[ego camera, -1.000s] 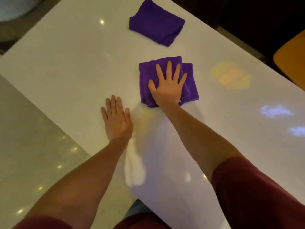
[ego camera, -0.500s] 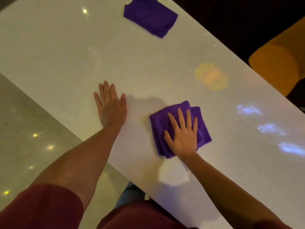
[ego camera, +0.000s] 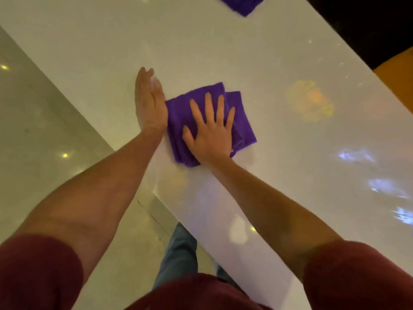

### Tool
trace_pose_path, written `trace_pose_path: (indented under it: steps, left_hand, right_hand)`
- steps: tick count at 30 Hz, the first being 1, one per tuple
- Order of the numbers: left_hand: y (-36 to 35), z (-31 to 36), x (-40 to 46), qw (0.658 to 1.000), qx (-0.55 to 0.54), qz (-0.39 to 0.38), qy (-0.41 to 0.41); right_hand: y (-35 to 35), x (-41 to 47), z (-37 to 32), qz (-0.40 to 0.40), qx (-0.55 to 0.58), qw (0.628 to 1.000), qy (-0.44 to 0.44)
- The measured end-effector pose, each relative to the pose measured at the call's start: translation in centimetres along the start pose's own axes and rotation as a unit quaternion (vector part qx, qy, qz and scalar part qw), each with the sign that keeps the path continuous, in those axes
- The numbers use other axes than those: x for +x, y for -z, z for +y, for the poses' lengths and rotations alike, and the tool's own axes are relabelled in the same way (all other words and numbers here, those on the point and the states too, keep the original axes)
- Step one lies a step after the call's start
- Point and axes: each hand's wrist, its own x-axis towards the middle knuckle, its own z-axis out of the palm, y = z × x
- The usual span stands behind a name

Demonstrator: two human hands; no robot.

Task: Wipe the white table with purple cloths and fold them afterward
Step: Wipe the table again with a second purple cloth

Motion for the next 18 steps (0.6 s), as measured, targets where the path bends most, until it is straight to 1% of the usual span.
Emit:
trace_pose_path:
  steps: [1, 4, 7, 8, 9, 11, 12, 13, 14, 16, 18]
  left_hand:
    - [0.2, 0.1, -0.1, 1.000, 0.009, -0.004, 0.002]
    - [0.9, 0.4, -2.6, 0.989, 0.143, -0.004, -0.033]
    - [0.1, 1.8, -7.7, 0.974, 0.184, -0.042, -0.124]
    - [-0.3, 2.1, -9.6, 0.970, 0.195, -0.050, -0.135]
    - [-0.6, 2.2, -11.4, 0.969, 0.207, -0.044, -0.127]
    - [-1.0, 2.1, -14.6, 0.972, 0.225, 0.007, -0.067]
    - [-1.0, 1.8, -16.2, 0.971, 0.236, 0.034, -0.029]
    - [-1.2, 1.4, -17.8, 0.966, 0.253, 0.045, 0.000]
    - [-1.7, 1.1, -19.4, 0.959, 0.279, 0.039, 0.019]
    - [-2.4, 0.5, -21.2, 0.942, 0.334, 0.012, 0.029]
    - [-3.0, 0.0, -21.2, 0.936, 0.350, 0.018, 0.032]
  right_hand:
    - [-0.4, -3.5, -0.3, -0.012, 0.005, 0.999, 0.034]
    - [-0.8, -13.6, 1.6, -0.060, 0.012, 0.994, 0.095]
    - [-0.3, -22.2, 7.9, -0.075, -0.001, 0.989, 0.128]
    - [0.2, -24.3, 11.0, -0.071, -0.008, 0.988, 0.139]
    - [0.8, -25.6, 14.4, -0.067, -0.019, 0.987, 0.147]
    - [2.0, -25.4, 20.4, -0.066, -0.045, 0.987, 0.142]
    - [2.4, -24.5, 22.3, -0.073, -0.057, 0.987, 0.129]
    - [2.6, -23.2, 23.3, -0.077, -0.064, 0.988, 0.113]
    - [2.8, -21.8, 23.7, -0.071, -0.064, 0.991, 0.097]
    - [2.8, -18.5, 22.7, -0.039, -0.043, 0.996, 0.061]
    - [2.6, -14.2, 20.7, 0.002, -0.023, 1.000, -0.002]
